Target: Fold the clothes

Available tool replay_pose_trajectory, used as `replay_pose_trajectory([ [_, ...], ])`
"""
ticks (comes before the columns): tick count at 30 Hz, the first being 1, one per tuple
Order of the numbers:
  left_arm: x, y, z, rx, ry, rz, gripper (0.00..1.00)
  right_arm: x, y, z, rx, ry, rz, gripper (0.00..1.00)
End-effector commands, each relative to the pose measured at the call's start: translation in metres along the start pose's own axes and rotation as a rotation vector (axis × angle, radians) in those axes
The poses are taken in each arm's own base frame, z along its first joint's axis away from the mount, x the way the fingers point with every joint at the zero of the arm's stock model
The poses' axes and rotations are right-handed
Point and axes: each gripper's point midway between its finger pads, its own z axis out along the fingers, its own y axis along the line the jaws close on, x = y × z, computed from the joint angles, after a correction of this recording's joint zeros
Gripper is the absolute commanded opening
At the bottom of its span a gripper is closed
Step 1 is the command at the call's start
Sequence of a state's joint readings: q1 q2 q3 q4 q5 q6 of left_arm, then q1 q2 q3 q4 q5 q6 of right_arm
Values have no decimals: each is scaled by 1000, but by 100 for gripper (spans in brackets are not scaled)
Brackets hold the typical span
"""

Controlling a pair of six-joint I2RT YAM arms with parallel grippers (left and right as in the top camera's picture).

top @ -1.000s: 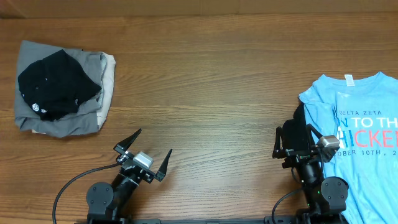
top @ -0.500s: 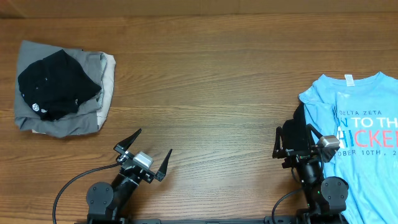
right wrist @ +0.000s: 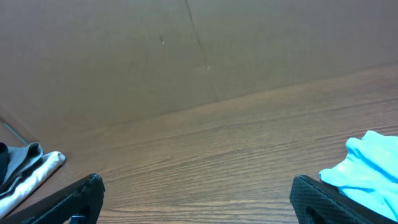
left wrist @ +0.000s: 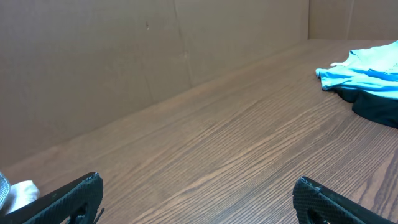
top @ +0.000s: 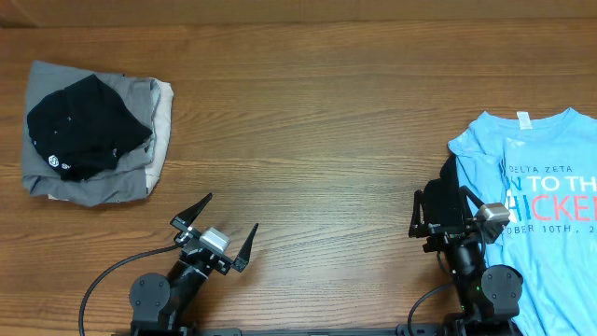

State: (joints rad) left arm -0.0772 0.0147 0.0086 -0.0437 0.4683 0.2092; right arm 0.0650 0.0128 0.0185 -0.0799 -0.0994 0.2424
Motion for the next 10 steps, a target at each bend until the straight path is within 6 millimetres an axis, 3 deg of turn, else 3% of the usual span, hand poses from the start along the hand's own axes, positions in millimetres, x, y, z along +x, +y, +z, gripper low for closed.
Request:
replay_pose_trajectory([
  [1, -2, -3, 0, 17, -12, -10, 100, 1, -3, 0, 9, -8, 3, 100],
  [10, -2, -3, 0, 17, -12, -10, 100, 1, -3, 0, 10, -8, 3, 100],
])
